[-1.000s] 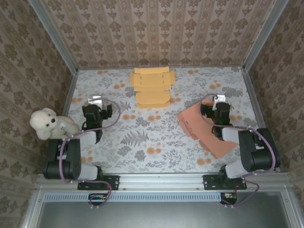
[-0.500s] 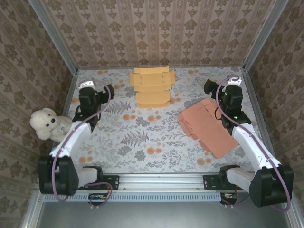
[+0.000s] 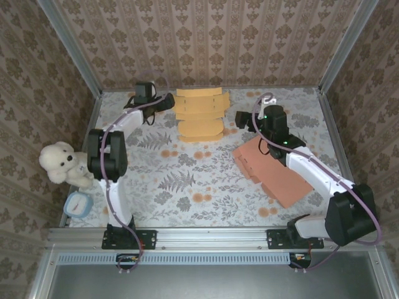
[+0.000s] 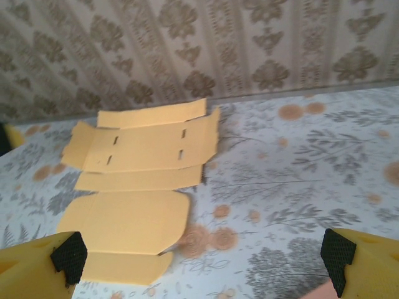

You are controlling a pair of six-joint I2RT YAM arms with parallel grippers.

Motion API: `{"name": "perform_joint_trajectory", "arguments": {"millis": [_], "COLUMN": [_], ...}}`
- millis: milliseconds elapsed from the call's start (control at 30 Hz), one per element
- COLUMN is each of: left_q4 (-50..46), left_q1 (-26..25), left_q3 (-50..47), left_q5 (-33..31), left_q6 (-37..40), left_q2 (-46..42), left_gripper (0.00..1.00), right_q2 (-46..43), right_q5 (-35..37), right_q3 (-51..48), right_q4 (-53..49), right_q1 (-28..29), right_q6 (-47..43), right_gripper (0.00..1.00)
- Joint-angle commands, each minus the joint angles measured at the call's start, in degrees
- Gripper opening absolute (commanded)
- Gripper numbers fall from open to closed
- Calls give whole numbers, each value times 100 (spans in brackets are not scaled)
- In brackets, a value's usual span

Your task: Fold the paper box

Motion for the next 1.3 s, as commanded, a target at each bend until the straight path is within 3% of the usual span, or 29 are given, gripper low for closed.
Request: {"name": "perform_joint_trajectory", "arguments": {"millis": [0,233,400,533,667,800,1267], "left_q4": [-556,-843,-1078,-868,-559,66,2413], "left_q1": [91,57,40,17,-39,-73,-298], "left_q3": [708,1852,2542,2584,2360,1611,-2835], "left_q5": [492,871,1050,1151,1219,1274,985], "left_q6": [103,-76,-70,-75,56,240,-331], "left_q2": [549,1582,2189,2299,2148,1704,-1166], "left_gripper": [94,86,74,55,29,0,0], "right_q2": [222,748,1056,1281,1456,1573,1472], "right_q5": [-260,-334,-337,-323,-323,-340,-331], "right_q3": [288,530,647,773,891,1021,1197], "right_q4": [-14,-47,-66,-143,-264,-457,-1264], "right_q1": [226,459,584,662,721,739,1354], "right_q6": [-218,-217,-305,-393,-455,-477,-325], "right_gripper": [100,100,100,100,100,100,99]}}
